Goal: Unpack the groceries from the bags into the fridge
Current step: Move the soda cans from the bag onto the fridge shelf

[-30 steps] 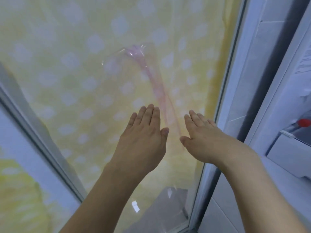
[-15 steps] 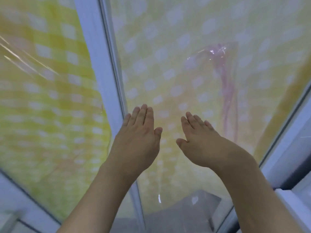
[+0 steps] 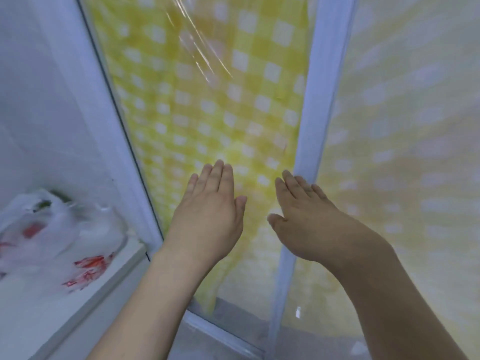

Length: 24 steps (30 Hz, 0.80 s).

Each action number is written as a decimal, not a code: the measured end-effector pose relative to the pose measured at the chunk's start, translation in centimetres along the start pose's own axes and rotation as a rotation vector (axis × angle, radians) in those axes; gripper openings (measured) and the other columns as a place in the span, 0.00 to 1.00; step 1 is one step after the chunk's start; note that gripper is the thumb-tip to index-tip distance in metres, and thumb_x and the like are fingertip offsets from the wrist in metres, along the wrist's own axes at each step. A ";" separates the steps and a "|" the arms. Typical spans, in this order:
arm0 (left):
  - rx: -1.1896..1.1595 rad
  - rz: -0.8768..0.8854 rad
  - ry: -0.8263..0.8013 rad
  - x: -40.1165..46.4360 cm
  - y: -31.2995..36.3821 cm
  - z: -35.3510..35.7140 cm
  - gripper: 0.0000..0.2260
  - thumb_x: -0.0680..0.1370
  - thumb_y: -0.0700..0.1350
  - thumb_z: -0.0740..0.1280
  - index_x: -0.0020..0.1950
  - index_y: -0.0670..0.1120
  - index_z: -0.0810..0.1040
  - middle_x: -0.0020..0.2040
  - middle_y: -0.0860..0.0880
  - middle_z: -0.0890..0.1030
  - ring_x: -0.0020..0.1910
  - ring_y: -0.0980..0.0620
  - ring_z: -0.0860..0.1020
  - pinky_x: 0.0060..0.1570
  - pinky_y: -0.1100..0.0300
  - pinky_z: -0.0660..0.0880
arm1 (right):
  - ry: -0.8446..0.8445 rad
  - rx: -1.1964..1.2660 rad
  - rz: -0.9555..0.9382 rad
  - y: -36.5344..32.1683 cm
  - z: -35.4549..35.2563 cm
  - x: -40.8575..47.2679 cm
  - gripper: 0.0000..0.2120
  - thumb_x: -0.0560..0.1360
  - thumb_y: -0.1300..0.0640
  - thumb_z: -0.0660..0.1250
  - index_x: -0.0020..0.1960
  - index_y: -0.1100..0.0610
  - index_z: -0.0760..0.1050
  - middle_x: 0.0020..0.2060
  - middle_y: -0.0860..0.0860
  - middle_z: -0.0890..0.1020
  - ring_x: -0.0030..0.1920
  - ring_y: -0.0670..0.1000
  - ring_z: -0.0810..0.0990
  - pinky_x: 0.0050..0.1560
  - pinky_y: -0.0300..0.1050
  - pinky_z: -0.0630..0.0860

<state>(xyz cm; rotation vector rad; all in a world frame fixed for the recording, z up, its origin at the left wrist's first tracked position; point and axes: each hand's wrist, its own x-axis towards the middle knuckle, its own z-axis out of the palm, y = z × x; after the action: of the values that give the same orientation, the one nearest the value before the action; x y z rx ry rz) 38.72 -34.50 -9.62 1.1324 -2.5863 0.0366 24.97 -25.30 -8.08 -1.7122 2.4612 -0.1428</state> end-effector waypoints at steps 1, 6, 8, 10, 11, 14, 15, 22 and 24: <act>0.012 -0.028 -0.002 -0.5 -1.3 -0.3 0.29 0.84 0.55 0.46 0.80 0.43 0.44 0.81 0.45 0.45 0.80 0.48 0.44 0.76 0.53 0.41 | -0.007 0.007 -0.029 -1.2 0.2 0.7 0.31 0.84 0.47 0.48 0.79 0.55 0.36 0.78 0.50 0.34 0.78 0.49 0.35 0.77 0.48 0.37; 0.068 -0.175 0.018 -3.1 -8.0 -2.1 0.28 0.84 0.55 0.47 0.80 0.43 0.45 0.81 0.45 0.46 0.80 0.48 0.45 0.76 0.54 0.41 | -0.033 0.003 -0.182 -8.2 1.9 3.9 0.31 0.83 0.47 0.48 0.80 0.57 0.38 0.78 0.51 0.36 0.78 0.51 0.37 0.77 0.49 0.38; 0.070 -0.233 0.025 -4.2 -10.7 -2.8 0.28 0.84 0.54 0.47 0.80 0.43 0.45 0.81 0.45 0.46 0.80 0.48 0.44 0.76 0.54 0.41 | -0.033 -0.001 -0.245 -11.0 2.7 4.9 0.31 0.83 0.47 0.48 0.80 0.57 0.39 0.78 0.52 0.37 0.78 0.51 0.38 0.77 0.50 0.39; 0.095 -0.290 0.027 -5.5 -13.4 -3.4 0.28 0.84 0.54 0.46 0.80 0.43 0.44 0.81 0.46 0.45 0.80 0.48 0.44 0.76 0.54 0.40 | -0.034 -0.009 -0.305 -14.1 3.3 5.6 0.31 0.83 0.47 0.49 0.80 0.57 0.39 0.79 0.52 0.37 0.78 0.51 0.38 0.76 0.50 0.39; 0.111 -0.318 0.025 -6.2 -14.9 -3.7 0.28 0.84 0.55 0.45 0.80 0.43 0.44 0.81 0.46 0.45 0.80 0.48 0.44 0.76 0.54 0.40 | -0.034 -0.008 -0.336 -15.7 3.5 5.9 0.31 0.83 0.47 0.49 0.80 0.57 0.39 0.79 0.52 0.38 0.78 0.51 0.38 0.76 0.50 0.39; 0.152 -0.423 0.034 -8.4 -19.4 -4.5 0.28 0.84 0.55 0.42 0.80 0.43 0.44 0.81 0.46 0.45 0.79 0.48 0.44 0.76 0.54 0.40 | -0.060 -0.008 -0.438 -21.1 4.1 7.0 0.31 0.83 0.48 0.48 0.80 0.56 0.38 0.78 0.52 0.37 0.78 0.51 0.37 0.76 0.49 0.38; 0.146 -0.439 0.035 -8.9 -20.4 -4.7 0.27 0.84 0.55 0.43 0.80 0.43 0.44 0.81 0.46 0.45 0.79 0.49 0.44 0.75 0.54 0.39 | -0.064 -0.012 -0.458 -22.3 4.3 7.3 0.31 0.84 0.48 0.48 0.79 0.56 0.38 0.78 0.52 0.37 0.78 0.50 0.37 0.76 0.49 0.37; 0.132 -0.597 0.032 -12.0 -27.2 -4.9 0.28 0.84 0.54 0.45 0.80 0.44 0.43 0.81 0.47 0.44 0.79 0.50 0.42 0.75 0.56 0.38 | -0.124 -0.024 -0.589 -29.6 6.2 9.8 0.30 0.84 0.50 0.48 0.80 0.56 0.39 0.79 0.51 0.37 0.78 0.50 0.37 0.77 0.48 0.37; 0.111 -0.639 0.021 -12.3 -28.9 -4.3 0.28 0.84 0.54 0.46 0.80 0.44 0.43 0.81 0.47 0.44 0.79 0.51 0.41 0.76 0.55 0.38 | -0.157 -0.029 -0.623 -31.3 7.1 11.2 0.30 0.83 0.51 0.48 0.80 0.56 0.38 0.79 0.51 0.37 0.78 0.50 0.37 0.76 0.47 0.37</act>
<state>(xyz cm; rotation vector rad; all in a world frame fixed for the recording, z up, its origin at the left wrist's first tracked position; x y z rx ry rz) 68.50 -44.92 -12.14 1.9267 -2.1090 0.0456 51.30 -46.71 -10.87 -2.3409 1.7573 -0.0321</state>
